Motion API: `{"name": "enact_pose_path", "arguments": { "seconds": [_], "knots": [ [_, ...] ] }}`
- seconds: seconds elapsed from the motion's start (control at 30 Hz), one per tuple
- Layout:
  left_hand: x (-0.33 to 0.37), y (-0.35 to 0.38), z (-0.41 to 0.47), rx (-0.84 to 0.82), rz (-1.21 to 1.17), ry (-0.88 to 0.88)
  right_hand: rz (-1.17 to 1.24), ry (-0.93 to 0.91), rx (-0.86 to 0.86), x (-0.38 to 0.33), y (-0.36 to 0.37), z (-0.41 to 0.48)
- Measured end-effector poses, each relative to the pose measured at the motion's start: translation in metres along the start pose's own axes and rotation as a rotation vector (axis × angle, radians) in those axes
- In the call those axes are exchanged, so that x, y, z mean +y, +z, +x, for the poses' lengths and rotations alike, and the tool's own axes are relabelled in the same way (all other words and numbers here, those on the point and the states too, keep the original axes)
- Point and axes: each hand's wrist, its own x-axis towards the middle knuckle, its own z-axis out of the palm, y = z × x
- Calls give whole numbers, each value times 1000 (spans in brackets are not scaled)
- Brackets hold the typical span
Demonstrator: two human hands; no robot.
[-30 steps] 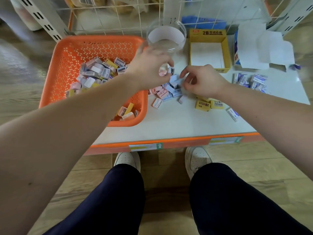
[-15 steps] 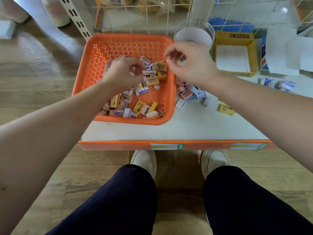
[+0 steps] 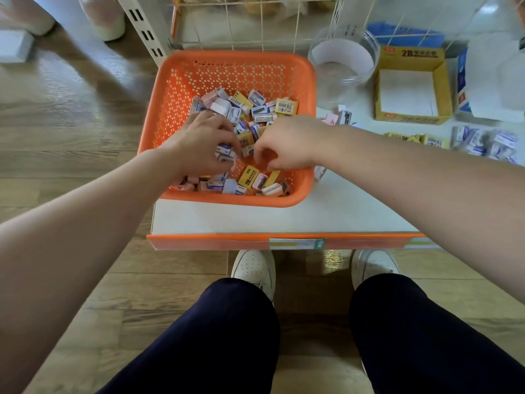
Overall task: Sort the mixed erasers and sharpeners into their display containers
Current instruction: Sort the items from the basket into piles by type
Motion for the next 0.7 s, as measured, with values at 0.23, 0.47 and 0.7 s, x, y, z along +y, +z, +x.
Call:
{"name": "enact_pose_path", "arguments": {
  "seconds": [0.23,0.47,0.7],
  "knots": [
    [14,3,0,-22,113,71,-128,33,-169,-12,5,2],
    [24,4,12,-128,163,106,-215,83,-230,-14,3,3],
    [34,-5,16,-216,226,130,-214,101,-174,-11,3,4]
  ]
}}
